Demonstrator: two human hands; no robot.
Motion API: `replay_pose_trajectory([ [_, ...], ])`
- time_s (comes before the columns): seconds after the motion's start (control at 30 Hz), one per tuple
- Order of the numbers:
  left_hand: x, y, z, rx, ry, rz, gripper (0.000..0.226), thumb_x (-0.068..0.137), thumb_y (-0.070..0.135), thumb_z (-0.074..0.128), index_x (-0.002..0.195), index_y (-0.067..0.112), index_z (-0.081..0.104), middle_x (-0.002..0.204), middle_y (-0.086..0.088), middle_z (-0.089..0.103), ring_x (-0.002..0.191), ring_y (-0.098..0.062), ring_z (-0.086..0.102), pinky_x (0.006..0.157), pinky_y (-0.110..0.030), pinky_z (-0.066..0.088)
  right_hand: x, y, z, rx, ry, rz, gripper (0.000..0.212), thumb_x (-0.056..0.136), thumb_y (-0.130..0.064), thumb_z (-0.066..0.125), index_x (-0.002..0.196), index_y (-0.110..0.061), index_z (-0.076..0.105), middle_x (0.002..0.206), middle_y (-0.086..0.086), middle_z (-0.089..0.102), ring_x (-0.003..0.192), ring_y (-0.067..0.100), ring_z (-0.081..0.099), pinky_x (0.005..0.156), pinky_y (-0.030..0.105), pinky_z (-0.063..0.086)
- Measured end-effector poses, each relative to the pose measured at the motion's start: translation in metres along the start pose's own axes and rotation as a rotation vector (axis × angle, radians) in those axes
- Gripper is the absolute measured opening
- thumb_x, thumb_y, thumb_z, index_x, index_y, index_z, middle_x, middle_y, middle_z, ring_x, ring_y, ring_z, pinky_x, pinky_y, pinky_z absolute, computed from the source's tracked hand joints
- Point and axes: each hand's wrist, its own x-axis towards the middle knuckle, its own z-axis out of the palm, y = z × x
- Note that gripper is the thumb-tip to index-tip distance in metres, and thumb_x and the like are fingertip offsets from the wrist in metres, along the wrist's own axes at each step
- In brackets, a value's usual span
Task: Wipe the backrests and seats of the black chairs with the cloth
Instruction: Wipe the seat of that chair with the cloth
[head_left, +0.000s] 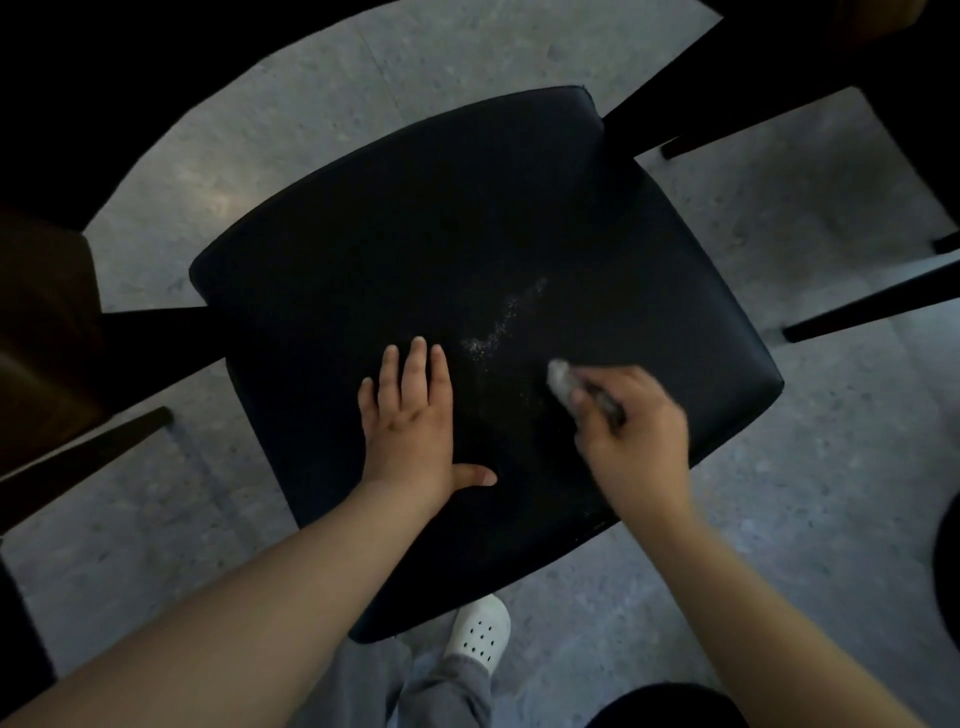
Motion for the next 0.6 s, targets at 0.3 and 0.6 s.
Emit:
replay_pose_trajectory([
  [0.3, -0.009, -0.03, -0.017, -0.157, 0.128, 0.137, 0.122, 0.071, 0.067, 0.07, 0.156, 0.022, -0.004, 0.161, 0.004, -0.011, 0.148, -0.018, -0.006, 0.122, -0.039, 0.007, 0.162, -0.016, 0.032, -0.182, -0.021, -0.071, 0.032, 0.097, -0.02, 0.056, 0.129, -0.02, 0.062, 0.128, 0.001, 0.057, 0.117, 0.016, 0.052, 0.096, 0.023, 0.039],
  [0.6, 0.008, -0.036, -0.022, -0.046, 0.001, 0.028, 0.137, 0.063, 0.071, 0.073, 0.152, 0.021, -0.018, 0.158, 0.0, -0.028, 0.146, -0.027, -0.025, 0.121, -0.052, -0.002, 0.053, -0.009, -0.008, -0.092, -0.379, -0.184, 0.02, 0.09, -0.014, 0.066, 0.108, -0.021, 0.073, 0.095, -0.013, 0.061, 0.091, 0.005, 0.057, 0.077, 0.012, 0.042],
])
